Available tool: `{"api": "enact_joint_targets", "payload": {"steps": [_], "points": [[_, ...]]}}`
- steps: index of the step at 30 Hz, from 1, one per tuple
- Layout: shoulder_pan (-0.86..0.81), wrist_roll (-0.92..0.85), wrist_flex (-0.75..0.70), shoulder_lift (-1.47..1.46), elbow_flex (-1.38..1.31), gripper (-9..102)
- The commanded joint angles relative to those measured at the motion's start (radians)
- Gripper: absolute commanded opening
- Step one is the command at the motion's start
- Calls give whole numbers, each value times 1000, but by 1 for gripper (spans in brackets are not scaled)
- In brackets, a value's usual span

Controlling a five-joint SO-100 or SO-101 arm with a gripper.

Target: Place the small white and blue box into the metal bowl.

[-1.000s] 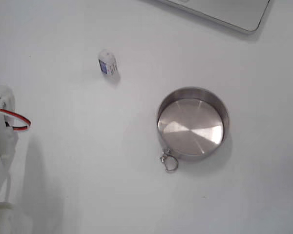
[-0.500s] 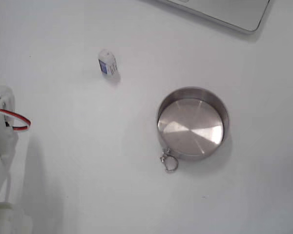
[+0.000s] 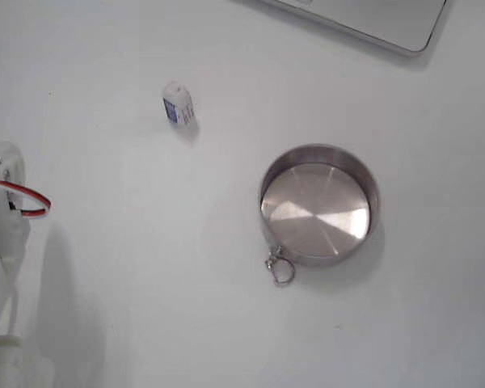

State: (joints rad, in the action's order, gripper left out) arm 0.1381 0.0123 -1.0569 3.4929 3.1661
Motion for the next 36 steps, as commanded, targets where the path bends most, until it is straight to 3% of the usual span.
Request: {"api": "enact_joint_targets", "payload": {"steps": [1,24,29,36], "points": [[3,-6,-3,17,52,-4],[-25,-5,14,-41,49,-4],[-84,51,377,-287,49,-4],[-198,535,1109,-755,54,-4]]}}
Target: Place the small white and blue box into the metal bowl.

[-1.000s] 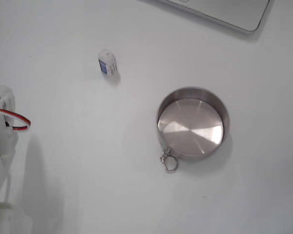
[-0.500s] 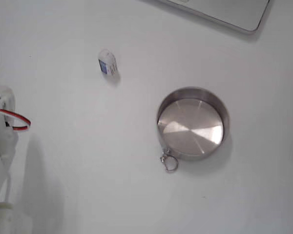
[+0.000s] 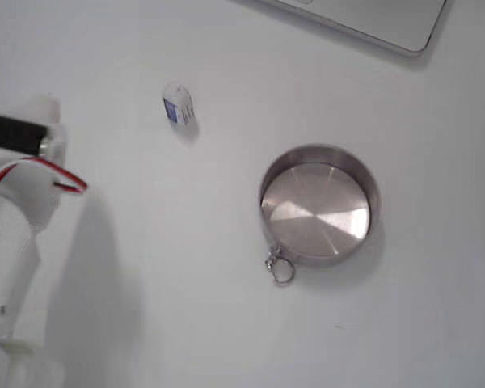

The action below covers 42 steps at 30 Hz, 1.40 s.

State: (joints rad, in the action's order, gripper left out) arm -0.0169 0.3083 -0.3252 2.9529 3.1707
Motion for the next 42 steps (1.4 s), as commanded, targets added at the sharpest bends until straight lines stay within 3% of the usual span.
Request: {"api": "enact_joint_targets", "payload": {"steps": [1,6,12,16,23,39,42], "points": [[-60,298,482,-279,46,-4],[-164,440,950,-607,44,-4],[-167,462,1272,-1002,40,-4],[-255,621,1463,-1189,-3,-4],[-261,940,1568,-1463,-83,-4],[-261,1123,1758,-1756,-207,-4],[-262,1131,1809,-1796,-241,2]]}}
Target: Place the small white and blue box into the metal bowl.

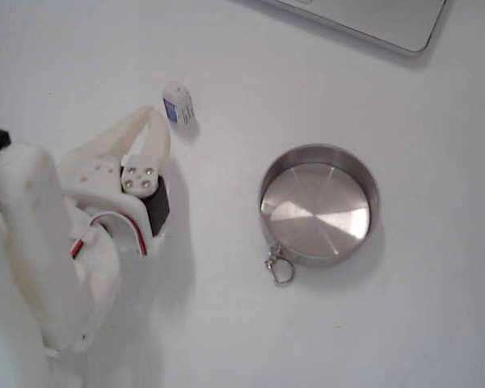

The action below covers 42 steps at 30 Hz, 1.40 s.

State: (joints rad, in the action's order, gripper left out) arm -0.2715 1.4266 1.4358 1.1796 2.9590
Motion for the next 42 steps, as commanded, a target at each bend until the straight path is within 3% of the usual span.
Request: {"api": "enact_joint_targets", "payload": {"steps": [1,6,17,39,42], "points": [[-5,12,55,-32,-38,5],[-3,12,46,-46,-71,18],[-3,14,51,-143,-158,26],[41,15,49,-284,-328,26],[32,14,48,-284,-328,21]]}}
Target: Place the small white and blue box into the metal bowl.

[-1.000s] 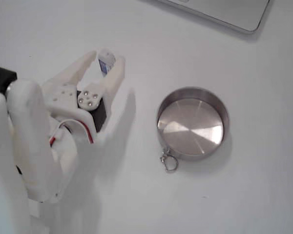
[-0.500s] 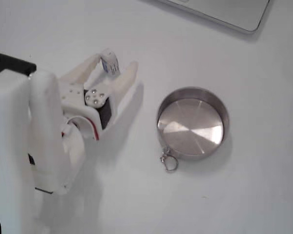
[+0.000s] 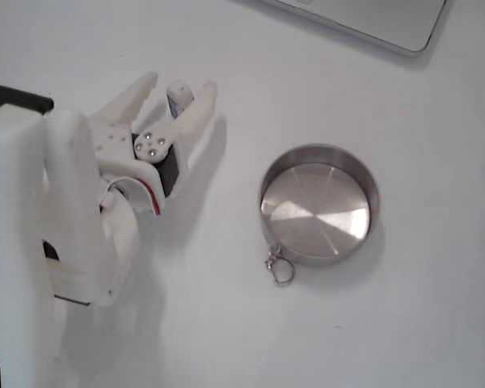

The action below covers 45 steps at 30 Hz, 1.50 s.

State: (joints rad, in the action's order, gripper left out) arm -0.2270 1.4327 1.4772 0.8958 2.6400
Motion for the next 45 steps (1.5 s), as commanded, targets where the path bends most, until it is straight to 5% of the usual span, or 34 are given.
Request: {"api": "enact_joint_targets", "payload": {"steps": [1,34,45], "points": [[-14,8,6,0,-9,19],[-80,8,21,-18,9,-2],[-153,8,267,8,71,-3]]}}
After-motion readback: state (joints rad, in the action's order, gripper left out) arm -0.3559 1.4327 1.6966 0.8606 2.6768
